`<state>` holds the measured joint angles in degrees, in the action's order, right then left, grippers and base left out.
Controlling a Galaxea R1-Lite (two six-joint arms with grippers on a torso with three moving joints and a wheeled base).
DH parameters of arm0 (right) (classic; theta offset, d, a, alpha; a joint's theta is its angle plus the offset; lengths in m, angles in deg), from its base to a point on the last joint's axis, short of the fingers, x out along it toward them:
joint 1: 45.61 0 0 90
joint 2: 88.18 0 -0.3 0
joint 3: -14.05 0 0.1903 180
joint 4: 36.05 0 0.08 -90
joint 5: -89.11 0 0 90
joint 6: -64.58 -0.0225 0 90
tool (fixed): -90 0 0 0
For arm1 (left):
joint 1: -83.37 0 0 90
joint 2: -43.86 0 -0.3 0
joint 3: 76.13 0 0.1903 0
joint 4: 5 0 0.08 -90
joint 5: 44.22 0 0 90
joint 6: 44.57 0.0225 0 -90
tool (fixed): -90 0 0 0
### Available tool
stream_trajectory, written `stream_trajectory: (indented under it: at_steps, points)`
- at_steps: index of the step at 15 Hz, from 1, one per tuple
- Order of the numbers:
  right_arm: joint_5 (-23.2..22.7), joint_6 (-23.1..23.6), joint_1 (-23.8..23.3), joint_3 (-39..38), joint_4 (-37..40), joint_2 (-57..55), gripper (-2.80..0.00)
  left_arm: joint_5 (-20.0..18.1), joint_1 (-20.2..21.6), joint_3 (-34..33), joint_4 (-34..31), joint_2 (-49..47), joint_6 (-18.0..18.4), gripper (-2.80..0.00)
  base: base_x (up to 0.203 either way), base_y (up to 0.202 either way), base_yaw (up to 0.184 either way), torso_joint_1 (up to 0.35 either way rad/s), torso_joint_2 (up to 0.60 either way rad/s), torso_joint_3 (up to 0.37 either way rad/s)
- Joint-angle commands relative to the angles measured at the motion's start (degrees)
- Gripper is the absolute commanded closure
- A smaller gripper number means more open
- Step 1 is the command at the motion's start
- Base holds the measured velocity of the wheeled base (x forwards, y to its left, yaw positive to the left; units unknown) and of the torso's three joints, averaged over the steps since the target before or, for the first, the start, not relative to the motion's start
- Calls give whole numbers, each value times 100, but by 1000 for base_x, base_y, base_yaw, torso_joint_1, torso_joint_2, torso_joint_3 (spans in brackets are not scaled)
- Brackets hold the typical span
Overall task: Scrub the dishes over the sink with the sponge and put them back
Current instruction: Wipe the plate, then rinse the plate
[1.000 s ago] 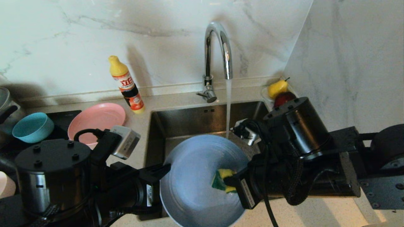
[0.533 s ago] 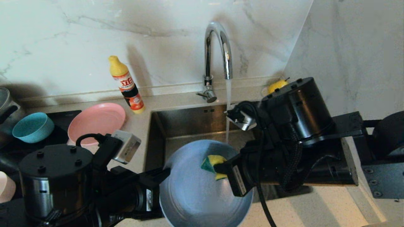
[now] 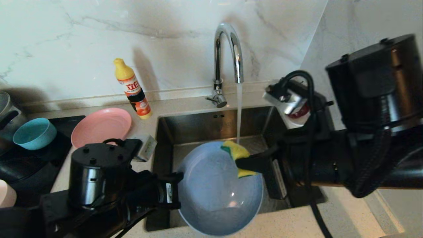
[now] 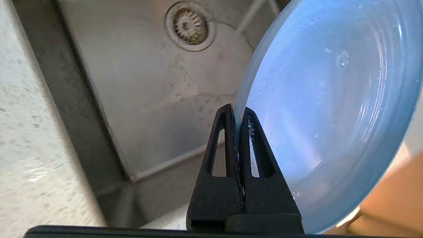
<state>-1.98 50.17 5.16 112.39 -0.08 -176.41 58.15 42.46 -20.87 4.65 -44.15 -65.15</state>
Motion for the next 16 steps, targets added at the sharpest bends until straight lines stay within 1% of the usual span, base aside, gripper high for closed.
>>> stream_trajectory:
  at_steps: [1,3,6,9,11,14,16]
  points:
    - [26,2,-216,115,133,647,0,10,201,382,-4,-746,-175,0,0,0,0,0,0,0]
    - [19,-17,-389,107,295,897,0,11,279,819,-44,-1170,-323,0,0,0,0,0,0,0]
    - [-16,-18,-692,-76,313,1037,0,5,327,1367,-182,-1684,-415,0,0,0,0,0,0,0]
    - [-39,-25,-769,-310,297,1217,0,-30,447,2123,-261,-2238,-672,0,0,0,0,0,0,0]
    - [-36,-21,-827,-503,292,1305,0,-44,459,2524,-306,-2458,-680,0,0,0,0,0,0,0]
    - [-92,-27,-894,-606,295,1387,0,-50,461,3154,-792,-2725,-703,0,0,0,0,0,0,0]
    - [-84,-27,-903,-641,295,1387,0,-44,461,3466,-858,-3017,-707,0,0,0,0,0,0,0]
